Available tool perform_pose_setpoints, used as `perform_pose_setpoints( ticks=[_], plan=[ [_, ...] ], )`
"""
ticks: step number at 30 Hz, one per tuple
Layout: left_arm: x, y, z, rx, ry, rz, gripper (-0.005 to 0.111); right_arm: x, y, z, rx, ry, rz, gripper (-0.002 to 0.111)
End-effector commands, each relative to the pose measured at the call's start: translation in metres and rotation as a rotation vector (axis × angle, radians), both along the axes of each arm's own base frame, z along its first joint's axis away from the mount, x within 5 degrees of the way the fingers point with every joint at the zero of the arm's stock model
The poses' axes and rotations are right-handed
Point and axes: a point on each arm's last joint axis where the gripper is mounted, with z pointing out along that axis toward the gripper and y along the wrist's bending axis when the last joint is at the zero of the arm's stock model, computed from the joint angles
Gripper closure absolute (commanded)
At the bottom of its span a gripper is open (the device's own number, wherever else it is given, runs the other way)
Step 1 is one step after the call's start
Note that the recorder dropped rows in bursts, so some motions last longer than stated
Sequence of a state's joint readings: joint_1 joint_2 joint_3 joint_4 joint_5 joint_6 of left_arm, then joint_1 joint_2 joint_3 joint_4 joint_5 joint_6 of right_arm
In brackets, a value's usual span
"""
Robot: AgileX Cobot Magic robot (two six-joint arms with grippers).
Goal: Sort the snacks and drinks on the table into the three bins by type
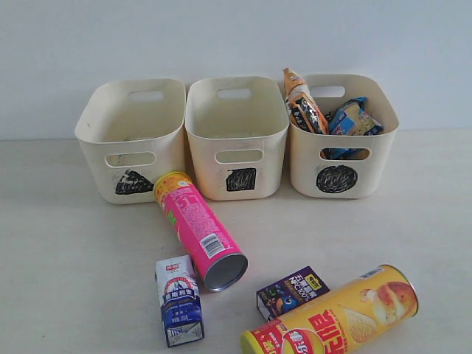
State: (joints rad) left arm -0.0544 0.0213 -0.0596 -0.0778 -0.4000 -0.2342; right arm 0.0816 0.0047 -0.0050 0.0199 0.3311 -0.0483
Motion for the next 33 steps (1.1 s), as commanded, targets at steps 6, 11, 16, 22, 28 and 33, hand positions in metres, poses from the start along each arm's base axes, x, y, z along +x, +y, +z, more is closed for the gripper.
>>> perform_pose_setpoints(
  ticks=[6, 11, 16, 22, 28, 33],
  plan=[
    [0.036, -0.004, 0.065, 0.073, 0.207, -0.002, 0.102, 0.0, 0.0, -0.001, -0.001, -0.01, -0.001, 0.109],
    [0.073, -0.006, 0.081, 0.141, 0.467, 0.007, 0.102, 0.0, 0.0, -0.001, -0.003, -0.01, -0.001, 0.109],
    [0.103, -0.008, 0.079, 0.269, 0.768, 0.013, 0.102, 0.0, 0.0, -0.001, -0.001, -0.01, -0.001, 0.109],
    [0.129, -0.022, 0.068, 0.468, 1.041, -0.103, 0.102, 0.0, 0.0, -0.001, -0.001, -0.01, -0.001, 0.109],
    [0.149, -0.054, 0.051, 0.597, 1.218, -0.305, 0.102, 0.0, 0.0, -0.001, -0.001, -0.01, -0.001, 0.109],
    [0.155, -0.096, 0.039, 0.738, 1.227, -0.468, 0.102, 0.0, 0.0, -0.001, -0.001, -0.009, -0.001, 0.109]
  ],
)
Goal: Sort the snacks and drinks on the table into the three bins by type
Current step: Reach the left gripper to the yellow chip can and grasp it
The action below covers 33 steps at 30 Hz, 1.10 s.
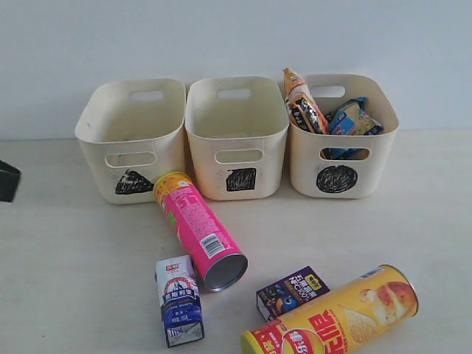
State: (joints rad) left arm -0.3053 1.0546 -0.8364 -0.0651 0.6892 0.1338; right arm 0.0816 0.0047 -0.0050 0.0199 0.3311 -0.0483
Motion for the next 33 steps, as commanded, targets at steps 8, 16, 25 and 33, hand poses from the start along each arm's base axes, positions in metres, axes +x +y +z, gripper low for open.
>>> perform_pose_setpoints(
  ticks=[8, 16, 25, 33],
  plan=[
    [-0.004, -0.099, -0.027, 0.048, -0.009, -0.445, 0.102, 0.0, 0.0, -0.001, -0.002, -0.01, -0.001, 0.109],
    [-0.01, -0.163, -0.051, 0.111, 0.038, -0.699, 0.102, 0.0, 0.0, -0.001, 0.0, -0.009, -0.001, 0.109],
    [-0.005, -0.219, -0.07, 0.193, 0.15, -0.828, 0.102, 0.0, 0.0, -0.001, -0.002, -0.01, -0.001, 0.109],
    [0.01, -0.251, -0.083, 0.238, 0.231, -0.867, 0.1, 0.0, 0.0, -0.001, -0.002, -0.01, -0.001, 0.109]
  ],
)
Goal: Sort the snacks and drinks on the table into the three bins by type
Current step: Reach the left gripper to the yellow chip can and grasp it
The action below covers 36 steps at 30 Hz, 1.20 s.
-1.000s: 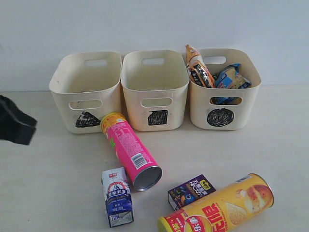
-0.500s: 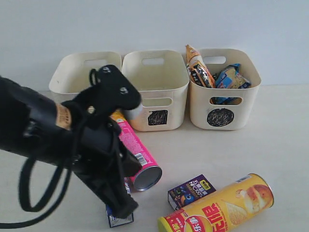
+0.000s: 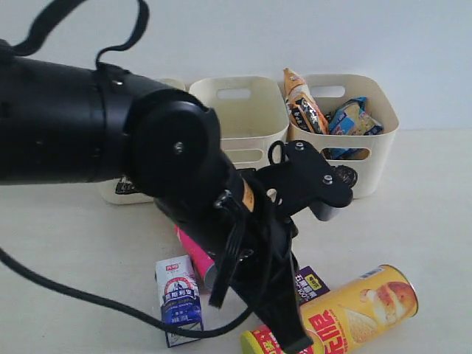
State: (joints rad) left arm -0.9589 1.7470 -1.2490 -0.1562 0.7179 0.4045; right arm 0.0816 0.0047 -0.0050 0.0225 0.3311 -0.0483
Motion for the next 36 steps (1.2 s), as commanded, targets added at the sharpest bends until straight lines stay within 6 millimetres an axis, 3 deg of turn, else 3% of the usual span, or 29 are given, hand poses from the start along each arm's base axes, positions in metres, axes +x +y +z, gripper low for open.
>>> perform_pose_setpoints(
  ticks=[1, 4, 8, 10, 19, 36],
  plan=[
    [0.006, -0.016, -0.007, 0.021, 0.029, -0.015, 0.096, 0.0, 0.0, -0.001, -0.004, -0.01, -0.001, 0.109],
    [0.01, -0.024, -0.01, 0.022, 0.047, -0.012, 0.071, 0.0, 0.0, -0.001, -0.004, -0.01, -0.001, 0.109],
    [0.015, -0.036, -0.015, 0.001, 0.086, 0.004, 0.022, 0.0, 0.0, -0.001, -0.003, -0.01, -0.002, 0.109],
    [0.016, -0.04, -0.018, 0.001, 0.108, -0.001, 0.012, 0.0, 0.0, -0.001, -0.003, -0.01, -0.002, 0.109],
    [0.015, -0.066, -0.049, 0.057, 0.131, -0.088, 0.014, 0.0, 0.0, -0.001, -0.005, -0.01, -0.001, 0.109],
    [0.022, -0.075, -0.084, 0.075, 0.134, -0.072, 0.022, 0.0, 0.0, -0.001, -0.002, -0.01, -0.002, 0.109]
  ],
)
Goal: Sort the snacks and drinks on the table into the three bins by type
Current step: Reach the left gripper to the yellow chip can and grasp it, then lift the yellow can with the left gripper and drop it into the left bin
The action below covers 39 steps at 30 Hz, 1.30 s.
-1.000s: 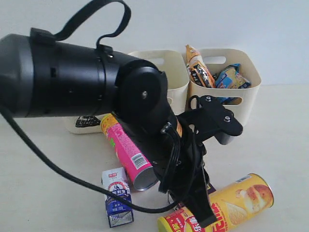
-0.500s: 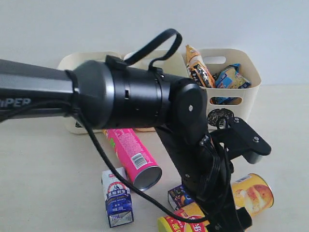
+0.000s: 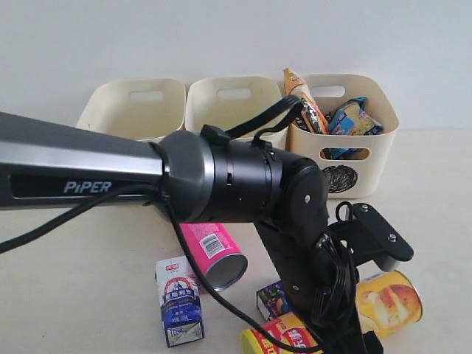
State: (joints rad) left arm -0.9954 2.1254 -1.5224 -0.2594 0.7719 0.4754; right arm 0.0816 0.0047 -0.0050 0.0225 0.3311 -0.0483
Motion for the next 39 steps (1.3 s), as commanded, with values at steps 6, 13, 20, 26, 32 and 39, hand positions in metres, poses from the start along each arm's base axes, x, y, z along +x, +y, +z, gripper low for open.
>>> perform_pose_setpoints(
  ticks=[6, 13, 20, 26, 32, 39],
  plan=[
    [0.001, -0.004, -0.012, 0.004, -0.005, -0.007, 0.025, 0.0, 0.0, -0.001, -0.004, -0.01, -0.001, 0.109],
    [-0.003, -0.008, -0.023, 0.022, -0.018, -0.03, 0.031, 0.0, 0.0, -0.001, -0.002, -0.01, -0.002, 0.109],
    [-0.005, -0.012, -0.027, 0.022, -0.043, -0.037, 0.053, 0.0, 0.0, -0.001, -0.006, -0.01, -0.001, 0.109],
    [-0.006, -0.012, -0.02, 0.008, -0.045, -0.05, 0.102, 0.0, 0.0, -0.001, -0.002, -0.01, -0.002, 0.109],
    [-0.014, 0.002, 0.064, -0.115, -0.081, -0.03, 0.102, 0.0, 0.0, -0.001, -0.004, -0.01, -0.001, 0.109],
    [0.017, 0.065, 0.149, -0.226, -0.133, 0.175, 0.102, 0.0, 0.0, -0.001, -0.003, -0.01, -0.001, 0.109]
  ],
)
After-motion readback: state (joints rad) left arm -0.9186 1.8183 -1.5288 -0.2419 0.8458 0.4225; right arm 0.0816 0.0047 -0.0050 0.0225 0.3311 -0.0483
